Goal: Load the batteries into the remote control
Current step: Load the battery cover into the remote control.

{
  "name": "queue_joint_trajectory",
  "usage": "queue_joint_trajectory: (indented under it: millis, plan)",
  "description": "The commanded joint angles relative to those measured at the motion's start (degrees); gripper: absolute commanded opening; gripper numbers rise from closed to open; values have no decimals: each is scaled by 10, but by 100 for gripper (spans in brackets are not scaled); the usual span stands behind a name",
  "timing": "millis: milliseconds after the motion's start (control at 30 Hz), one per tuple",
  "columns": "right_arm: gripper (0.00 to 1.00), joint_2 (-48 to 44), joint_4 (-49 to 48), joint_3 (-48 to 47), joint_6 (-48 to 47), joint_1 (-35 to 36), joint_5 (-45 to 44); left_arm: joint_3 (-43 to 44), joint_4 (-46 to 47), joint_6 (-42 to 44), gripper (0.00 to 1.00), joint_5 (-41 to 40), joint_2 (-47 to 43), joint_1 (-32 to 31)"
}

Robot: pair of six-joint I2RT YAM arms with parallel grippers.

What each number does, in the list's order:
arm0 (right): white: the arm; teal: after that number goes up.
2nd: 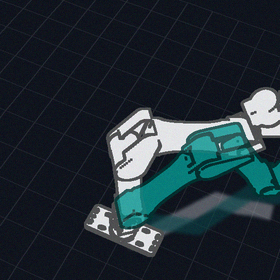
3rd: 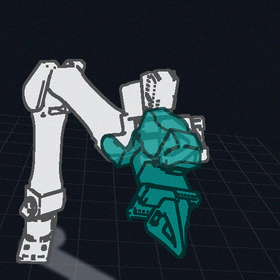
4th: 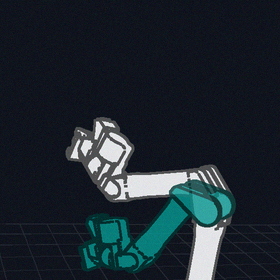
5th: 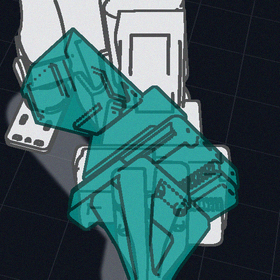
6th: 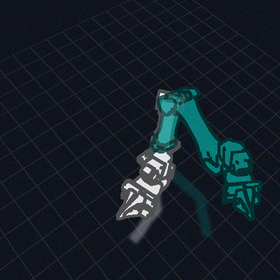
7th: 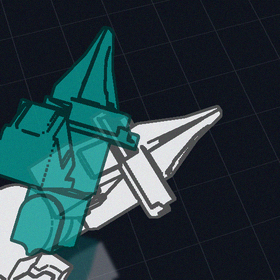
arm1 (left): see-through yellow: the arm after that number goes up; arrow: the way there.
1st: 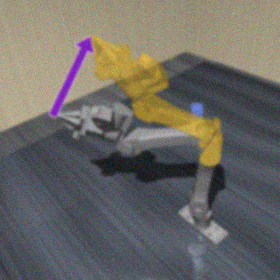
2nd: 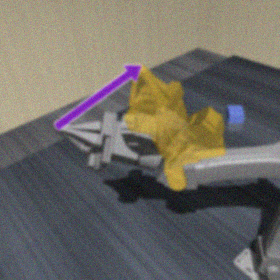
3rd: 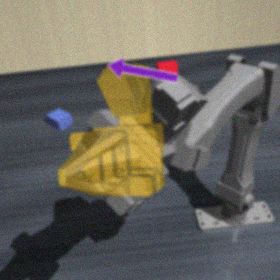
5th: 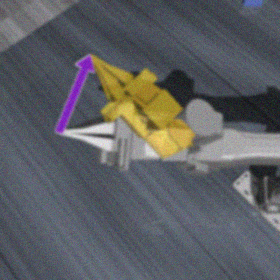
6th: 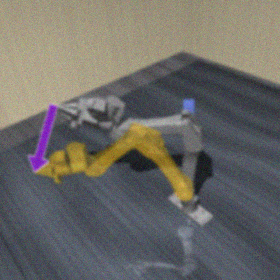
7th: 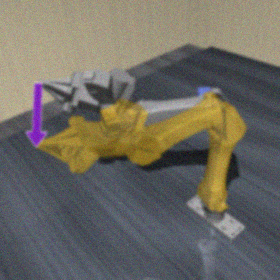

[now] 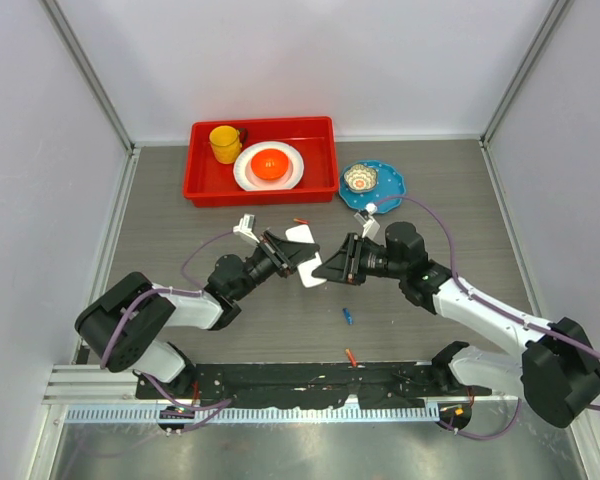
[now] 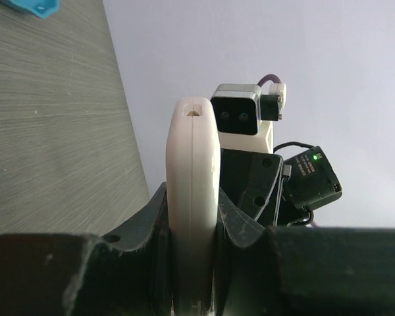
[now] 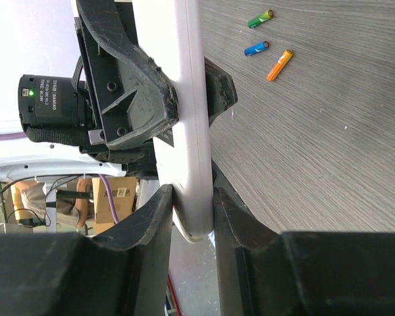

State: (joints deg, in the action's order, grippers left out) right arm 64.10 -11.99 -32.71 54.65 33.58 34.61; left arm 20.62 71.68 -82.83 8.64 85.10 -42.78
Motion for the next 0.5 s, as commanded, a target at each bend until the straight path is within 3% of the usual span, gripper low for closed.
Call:
queue_joint_trajectory:
  millis: [0, 300, 467]
  plan:
    - [1, 26, -72, -46, -3, -30, -159, -1, 169, -9, 0, 146, -28, -70]
    - [4, 48, -80, -69, -2, -39, -160, -1, 169, -8, 0, 146, -26, -78]
    - [10, 64, -85, -85, -2, -44, -151, -1, 169, -8, 0, 147, -25, -79]
